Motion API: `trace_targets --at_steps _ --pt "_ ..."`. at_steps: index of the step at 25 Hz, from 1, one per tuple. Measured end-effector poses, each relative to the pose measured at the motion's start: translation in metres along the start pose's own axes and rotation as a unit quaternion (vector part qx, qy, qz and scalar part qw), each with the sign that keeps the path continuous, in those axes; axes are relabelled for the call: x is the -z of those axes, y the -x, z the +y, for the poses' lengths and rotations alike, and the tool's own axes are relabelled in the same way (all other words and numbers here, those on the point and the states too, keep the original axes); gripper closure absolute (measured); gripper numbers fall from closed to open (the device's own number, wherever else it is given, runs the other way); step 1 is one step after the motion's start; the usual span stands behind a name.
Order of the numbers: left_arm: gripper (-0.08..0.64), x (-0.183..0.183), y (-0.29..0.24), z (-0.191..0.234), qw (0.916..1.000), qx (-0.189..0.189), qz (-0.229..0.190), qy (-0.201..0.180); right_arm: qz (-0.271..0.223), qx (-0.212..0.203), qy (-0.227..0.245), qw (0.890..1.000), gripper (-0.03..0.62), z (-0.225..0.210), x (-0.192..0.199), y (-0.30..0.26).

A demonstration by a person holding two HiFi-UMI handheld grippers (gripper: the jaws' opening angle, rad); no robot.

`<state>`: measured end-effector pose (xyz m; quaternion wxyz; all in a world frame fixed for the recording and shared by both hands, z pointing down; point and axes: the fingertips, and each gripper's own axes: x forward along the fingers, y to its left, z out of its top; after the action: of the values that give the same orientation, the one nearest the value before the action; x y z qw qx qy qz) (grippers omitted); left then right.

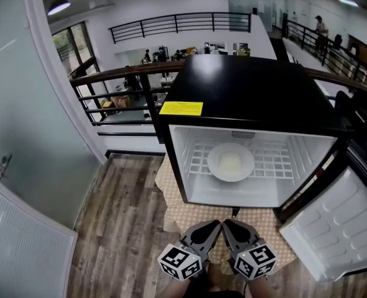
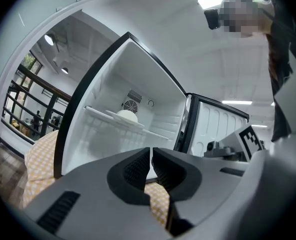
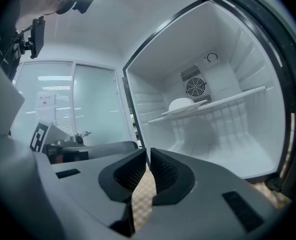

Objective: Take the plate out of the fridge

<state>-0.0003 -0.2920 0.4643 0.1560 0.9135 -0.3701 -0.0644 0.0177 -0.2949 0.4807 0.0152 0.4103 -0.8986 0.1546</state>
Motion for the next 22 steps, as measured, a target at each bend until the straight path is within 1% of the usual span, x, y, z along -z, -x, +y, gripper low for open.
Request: trace_targets --at_steps 9,16,20,22 --pt "0.535 -0.013 -0.029 0.018 0.9998 0.018 -0.002 -0.002 -0.015 0.023 -0.008 1.000 0.549 -0.027 -0.019 -0.022" --pt "0.535 -0.014 -0.038 0.024 0.9997 0.025 -0.006 -0.002 -0.025 0.036 -0.020 0.999 0.549 -0.036 -0.022 -0.028" --pt "0.535 -0.017 -0.046 0.027 0.9995 0.031 -0.009 -0.002 -0.029 0.040 -0.035 0.998 0.549 -0.044 -0.025 -0.032" --pt "0.535 -0.019 -0.048 0.027 0.9994 0.032 -0.011 -0.004 -0.034 0.040 -0.050 0.997 0.548 -0.047 -0.029 -0.033"
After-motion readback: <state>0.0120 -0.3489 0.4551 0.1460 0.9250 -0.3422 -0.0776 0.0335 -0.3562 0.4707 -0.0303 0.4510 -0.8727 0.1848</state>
